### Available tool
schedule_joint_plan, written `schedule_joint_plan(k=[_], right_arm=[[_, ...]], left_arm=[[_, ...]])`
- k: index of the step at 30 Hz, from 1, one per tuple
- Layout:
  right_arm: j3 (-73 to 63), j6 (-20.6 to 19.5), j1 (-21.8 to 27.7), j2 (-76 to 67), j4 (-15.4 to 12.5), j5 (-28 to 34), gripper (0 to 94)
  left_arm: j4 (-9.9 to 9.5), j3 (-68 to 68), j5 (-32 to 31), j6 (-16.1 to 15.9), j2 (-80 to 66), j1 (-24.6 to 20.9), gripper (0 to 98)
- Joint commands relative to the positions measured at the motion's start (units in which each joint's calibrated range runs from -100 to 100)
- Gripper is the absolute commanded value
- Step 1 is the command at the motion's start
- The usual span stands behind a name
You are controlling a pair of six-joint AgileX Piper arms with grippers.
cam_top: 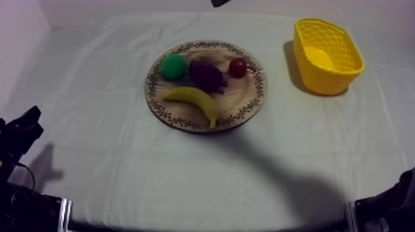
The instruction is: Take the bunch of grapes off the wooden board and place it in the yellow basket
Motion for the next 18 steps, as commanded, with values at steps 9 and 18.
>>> schedule_joint_plan(k=[9, 18], right_arm=[[4.9, -15.4, 0.0, 1.4, -1.1, 3.0, 1.3], [7.0, -16.6, -1.0, 2.0, -0.9, 0.5, 1.5]], left_arm=[[0.01, 0.0, 0.0, 0.0, 0.0, 0.0, 0.1], [0.01, 0.0, 0.0, 0.0, 0.0, 0.0, 0.1]])
